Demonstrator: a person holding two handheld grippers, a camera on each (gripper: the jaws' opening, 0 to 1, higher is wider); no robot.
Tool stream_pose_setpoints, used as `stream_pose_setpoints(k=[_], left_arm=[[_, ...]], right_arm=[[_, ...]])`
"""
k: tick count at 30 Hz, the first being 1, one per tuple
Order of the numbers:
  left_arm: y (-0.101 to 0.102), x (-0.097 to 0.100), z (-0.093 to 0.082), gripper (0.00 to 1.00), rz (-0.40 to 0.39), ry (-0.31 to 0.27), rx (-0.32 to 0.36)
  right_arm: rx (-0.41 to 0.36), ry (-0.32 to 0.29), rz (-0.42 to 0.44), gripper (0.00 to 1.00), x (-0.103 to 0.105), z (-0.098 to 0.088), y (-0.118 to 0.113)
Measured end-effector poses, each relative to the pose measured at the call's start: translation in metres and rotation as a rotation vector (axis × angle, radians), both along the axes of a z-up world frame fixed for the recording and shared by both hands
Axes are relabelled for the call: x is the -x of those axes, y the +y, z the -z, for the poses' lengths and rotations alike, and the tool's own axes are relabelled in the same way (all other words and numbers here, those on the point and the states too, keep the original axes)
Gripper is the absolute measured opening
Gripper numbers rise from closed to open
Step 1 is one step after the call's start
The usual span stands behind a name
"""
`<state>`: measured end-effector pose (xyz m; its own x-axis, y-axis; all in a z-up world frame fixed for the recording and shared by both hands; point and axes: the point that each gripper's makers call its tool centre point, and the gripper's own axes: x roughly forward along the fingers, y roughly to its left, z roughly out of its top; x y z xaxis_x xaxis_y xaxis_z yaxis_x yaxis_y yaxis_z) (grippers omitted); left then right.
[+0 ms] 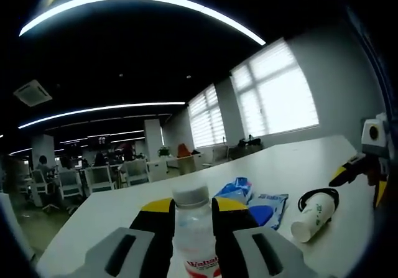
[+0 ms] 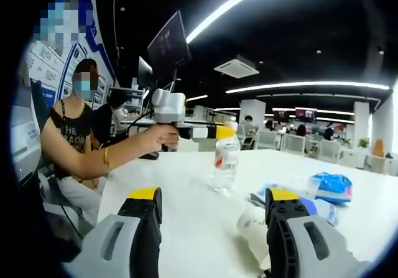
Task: Arrange the tabletop items into an orderly group along one side of the table until the central work area is clear of visible clutter.
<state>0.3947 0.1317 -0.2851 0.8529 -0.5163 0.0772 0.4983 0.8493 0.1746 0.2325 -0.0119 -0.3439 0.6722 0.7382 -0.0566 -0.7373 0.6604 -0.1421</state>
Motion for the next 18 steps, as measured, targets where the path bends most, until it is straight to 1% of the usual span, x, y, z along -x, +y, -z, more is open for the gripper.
stream_pose_setpoints(k=[2, 5, 9, 13, 16, 18], left_arm=[[0.000, 0.000, 0.000, 0.22, 0.001, 0.001, 0.002], [0.000, 0.000, 0.000, 0.22, 0.006, 0.003, 0.002], [0.000, 0.001, 0.001, 0.22, 0.008, -0.001, 0.000], [0.000, 0.001, 0.001, 0.22, 0.004, -0.001, 0.007], [0.000, 0.001, 0.002, 0.22, 0.005, 0.002, 0.020], [0.001, 0.001, 0.002, 0.22, 0.006, 0.006, 0.026]], right_arm=[[0.016, -0.001, -0.001, 0.62, -0.003, 0.000, 0.004], [0.023, 0.007, -0.011, 0.64, -0.009, -0.001, 0.011], [0.031, 0.003, 0.003, 0.70, -0.015, -0.002, 0.016], [0.045, 0.018, -0.009, 0.69, -0.019, 0.002, 0.023], [0.067, 0.034, -0.031, 0.69, -0.024, 0.008, 0.037], [0.071, 0.040, -0.035, 0.69, -0.026, 0.010, 0.041]])
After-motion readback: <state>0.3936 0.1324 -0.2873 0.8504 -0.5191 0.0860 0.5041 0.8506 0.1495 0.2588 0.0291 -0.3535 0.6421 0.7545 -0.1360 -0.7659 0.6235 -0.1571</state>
